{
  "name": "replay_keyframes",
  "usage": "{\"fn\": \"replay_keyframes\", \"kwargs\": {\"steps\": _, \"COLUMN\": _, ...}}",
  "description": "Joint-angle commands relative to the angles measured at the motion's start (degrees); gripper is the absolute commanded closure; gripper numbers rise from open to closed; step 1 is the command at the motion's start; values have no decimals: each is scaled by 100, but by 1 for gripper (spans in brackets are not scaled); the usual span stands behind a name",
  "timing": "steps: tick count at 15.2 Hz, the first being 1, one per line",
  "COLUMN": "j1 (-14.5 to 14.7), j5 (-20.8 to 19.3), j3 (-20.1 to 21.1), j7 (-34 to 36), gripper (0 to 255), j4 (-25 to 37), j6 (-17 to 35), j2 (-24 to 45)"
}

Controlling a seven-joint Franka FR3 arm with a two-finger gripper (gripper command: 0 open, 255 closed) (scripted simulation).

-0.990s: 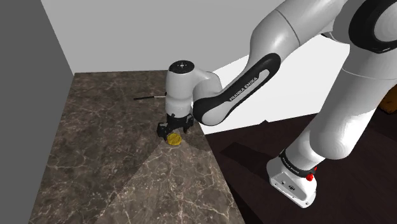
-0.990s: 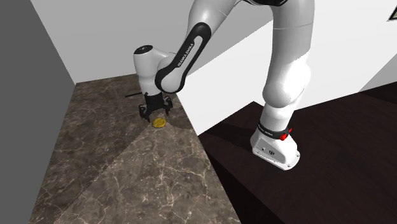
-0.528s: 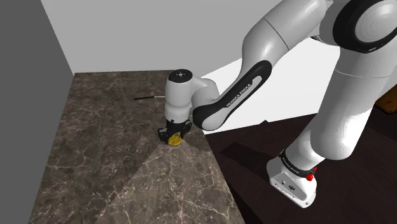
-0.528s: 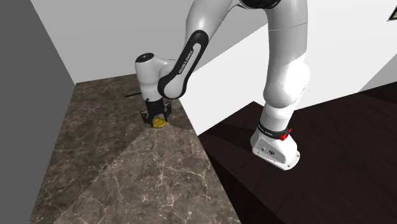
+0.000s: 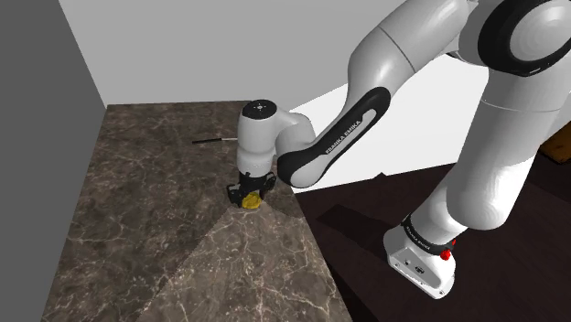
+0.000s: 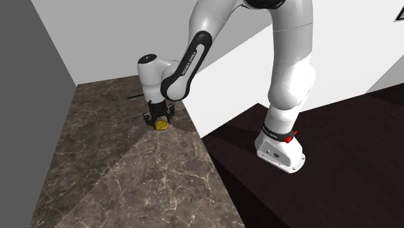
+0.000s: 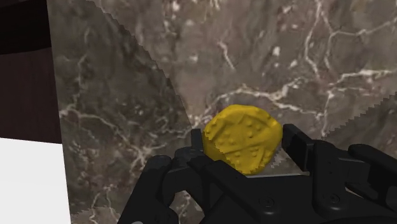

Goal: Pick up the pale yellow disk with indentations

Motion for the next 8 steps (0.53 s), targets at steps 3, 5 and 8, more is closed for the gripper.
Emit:
{"fn": "replay_keyframes", "kwargs": {"steps": 3, "j1": -69, "j5": 163, "j3": 99, "j7": -114, "gripper": 255, "j4": -21, "j6": -110, "j2": -151}}
{"fn": "replay_keyframes", "kwargs": {"steps": 5, "j1": -133, "j5": 321, "j3": 186, "j7": -228, "gripper": 255, "j4": -24, "j6": -224, "j2": -297}}
{"fn": "replay_keyframes", "kwargs": {"steps": 8, "j1": -219, "j5": 557, "j3": 303, "j7": -400, "gripper": 255, "j4": -18, "j6": -400, "j2": -515}}
